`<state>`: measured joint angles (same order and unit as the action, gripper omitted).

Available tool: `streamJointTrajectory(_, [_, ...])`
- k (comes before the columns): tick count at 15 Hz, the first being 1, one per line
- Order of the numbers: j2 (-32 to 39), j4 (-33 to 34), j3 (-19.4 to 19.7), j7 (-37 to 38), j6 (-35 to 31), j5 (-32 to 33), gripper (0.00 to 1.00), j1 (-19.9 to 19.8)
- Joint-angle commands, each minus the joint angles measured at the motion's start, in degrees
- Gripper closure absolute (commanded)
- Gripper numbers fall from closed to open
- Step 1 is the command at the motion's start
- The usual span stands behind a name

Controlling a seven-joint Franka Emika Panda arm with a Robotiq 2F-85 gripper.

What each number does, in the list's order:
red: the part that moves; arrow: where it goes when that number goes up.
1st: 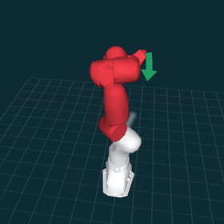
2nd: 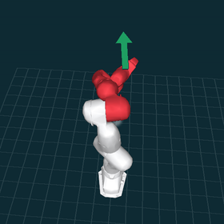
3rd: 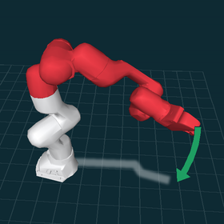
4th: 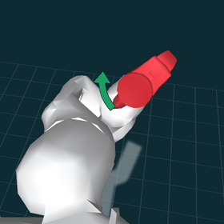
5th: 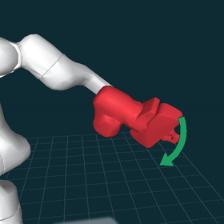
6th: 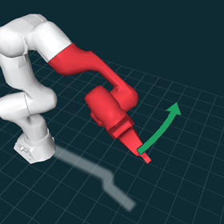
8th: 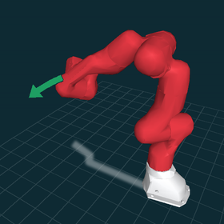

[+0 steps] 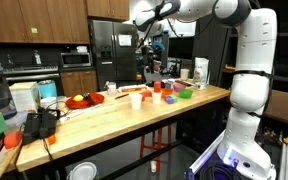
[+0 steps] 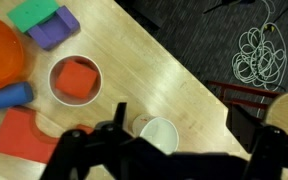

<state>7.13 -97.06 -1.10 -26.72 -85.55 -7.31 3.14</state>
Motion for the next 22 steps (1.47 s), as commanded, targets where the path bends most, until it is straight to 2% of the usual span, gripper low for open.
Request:
streamJointTrajectory(1, [5.79, 5.62, -1.41, -4.46, 2.87, -1.46, 0.0, -1.15])
streamJointTrajectory(10, [15.05, 10.28, -4.3, -8.79, -0.44, -2.43, 0.0, -1.46])
streamJointTrajectory(22, [25.72, 17.83, -6.55, -7.01, 0.09, -5.73, 0.0, -2.11])
